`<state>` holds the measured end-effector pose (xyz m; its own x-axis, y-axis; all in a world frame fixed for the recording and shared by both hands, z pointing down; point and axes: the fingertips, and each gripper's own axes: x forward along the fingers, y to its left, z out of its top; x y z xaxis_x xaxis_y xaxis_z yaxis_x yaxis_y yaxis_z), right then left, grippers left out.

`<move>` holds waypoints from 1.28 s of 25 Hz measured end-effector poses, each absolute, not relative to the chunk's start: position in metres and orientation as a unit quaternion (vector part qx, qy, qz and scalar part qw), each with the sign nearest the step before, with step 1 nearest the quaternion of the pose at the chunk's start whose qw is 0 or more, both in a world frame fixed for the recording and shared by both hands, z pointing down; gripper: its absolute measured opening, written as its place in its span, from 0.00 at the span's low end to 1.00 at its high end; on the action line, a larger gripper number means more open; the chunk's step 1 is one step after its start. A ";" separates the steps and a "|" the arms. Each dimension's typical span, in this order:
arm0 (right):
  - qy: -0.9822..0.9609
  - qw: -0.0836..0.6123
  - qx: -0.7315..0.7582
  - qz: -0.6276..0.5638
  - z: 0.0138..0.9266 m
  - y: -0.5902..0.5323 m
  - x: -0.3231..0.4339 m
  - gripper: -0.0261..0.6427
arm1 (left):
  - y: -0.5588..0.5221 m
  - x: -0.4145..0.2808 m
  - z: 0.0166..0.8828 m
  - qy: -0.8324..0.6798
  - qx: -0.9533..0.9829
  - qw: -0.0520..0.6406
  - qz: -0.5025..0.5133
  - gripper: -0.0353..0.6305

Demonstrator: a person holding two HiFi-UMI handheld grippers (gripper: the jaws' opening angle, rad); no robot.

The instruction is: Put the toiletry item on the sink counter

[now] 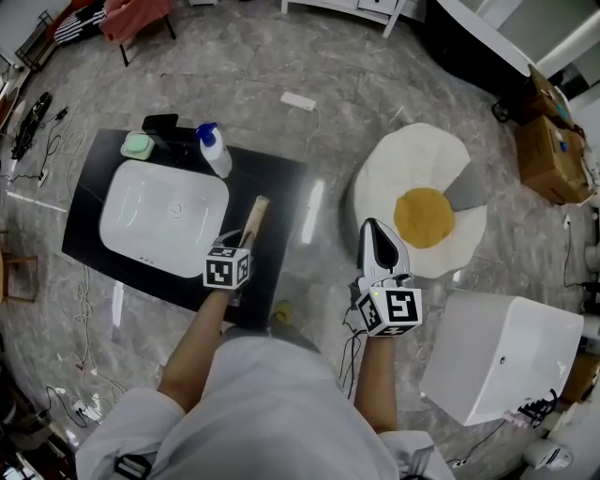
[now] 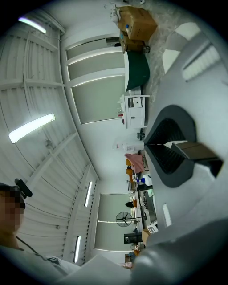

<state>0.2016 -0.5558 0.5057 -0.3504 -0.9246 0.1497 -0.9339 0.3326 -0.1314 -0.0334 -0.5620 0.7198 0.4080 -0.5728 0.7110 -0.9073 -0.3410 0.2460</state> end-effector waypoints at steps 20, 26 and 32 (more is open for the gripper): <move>-0.819 0.013 0.567 0.088 0.489 -0.529 0.192 0.04 | -0.554 -0.074 0.672 -0.521 0.775 0.281 0.221 0.18; -0.818 0.000 0.569 0.085 0.476 -0.515 0.190 0.04 | -0.548 -0.083 0.642 -0.537 0.778 0.257 0.201 0.14; -0.814 -0.008 0.574 0.086 0.469 -0.502 0.191 0.04 | -0.541 -0.089 0.617 -0.546 0.782 0.232 0.190 0.09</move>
<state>0.1913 -0.5019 0.4687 -0.3413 -0.9361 0.0855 -0.9332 0.3266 -0.1496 -0.0886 -0.5414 0.6172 0.3310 -0.7660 0.5511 -0.9426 -0.2959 0.1547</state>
